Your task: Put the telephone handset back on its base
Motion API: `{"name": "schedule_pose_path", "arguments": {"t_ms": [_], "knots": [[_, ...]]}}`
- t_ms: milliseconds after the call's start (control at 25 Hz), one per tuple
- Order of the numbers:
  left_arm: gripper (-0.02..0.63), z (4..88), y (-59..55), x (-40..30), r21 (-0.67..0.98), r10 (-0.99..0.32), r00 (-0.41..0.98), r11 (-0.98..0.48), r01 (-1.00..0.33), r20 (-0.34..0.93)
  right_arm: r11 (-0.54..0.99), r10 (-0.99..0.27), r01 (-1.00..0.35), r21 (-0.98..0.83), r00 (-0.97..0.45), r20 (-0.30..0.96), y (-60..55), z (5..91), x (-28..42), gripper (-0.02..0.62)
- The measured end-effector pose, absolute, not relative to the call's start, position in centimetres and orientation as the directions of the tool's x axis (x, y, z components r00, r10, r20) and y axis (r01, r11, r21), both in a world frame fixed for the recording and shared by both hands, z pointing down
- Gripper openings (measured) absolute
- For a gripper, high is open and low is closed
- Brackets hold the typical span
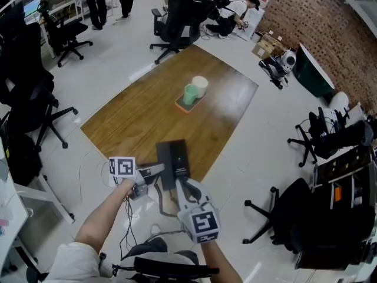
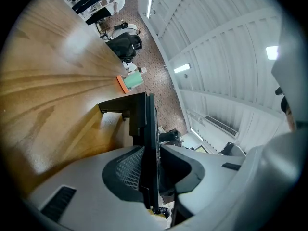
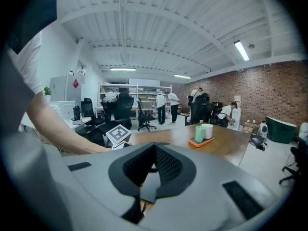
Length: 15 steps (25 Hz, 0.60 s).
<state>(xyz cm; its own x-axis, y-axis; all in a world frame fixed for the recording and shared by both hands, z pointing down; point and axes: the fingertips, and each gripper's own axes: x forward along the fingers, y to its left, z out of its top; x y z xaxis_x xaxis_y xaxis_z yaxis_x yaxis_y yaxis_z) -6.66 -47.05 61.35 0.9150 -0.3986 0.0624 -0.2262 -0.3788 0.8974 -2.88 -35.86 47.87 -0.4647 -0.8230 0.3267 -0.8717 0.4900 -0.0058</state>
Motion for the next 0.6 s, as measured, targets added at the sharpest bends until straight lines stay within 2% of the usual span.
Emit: {"name": "schedule_pose_path", "arguments": {"t_ms": [120,600], "knots": [[0.131,61.5,-47.0,-6.8,0.889,-0.395,0.916,-0.390,-0.240,0.074,0.491,-0.823,-0.871,-0.008,-0.467,0.324,-35.7,47.9,-2.9,0.003],[0.155,61.4,-46.9,-7.8,0.899,-0.423,0.903,-0.364,-0.244,0.074,0.508,-0.813,-0.861,-0.008,-0.482,0.326,-35.7,47.9,-3.6,0.003]]}}
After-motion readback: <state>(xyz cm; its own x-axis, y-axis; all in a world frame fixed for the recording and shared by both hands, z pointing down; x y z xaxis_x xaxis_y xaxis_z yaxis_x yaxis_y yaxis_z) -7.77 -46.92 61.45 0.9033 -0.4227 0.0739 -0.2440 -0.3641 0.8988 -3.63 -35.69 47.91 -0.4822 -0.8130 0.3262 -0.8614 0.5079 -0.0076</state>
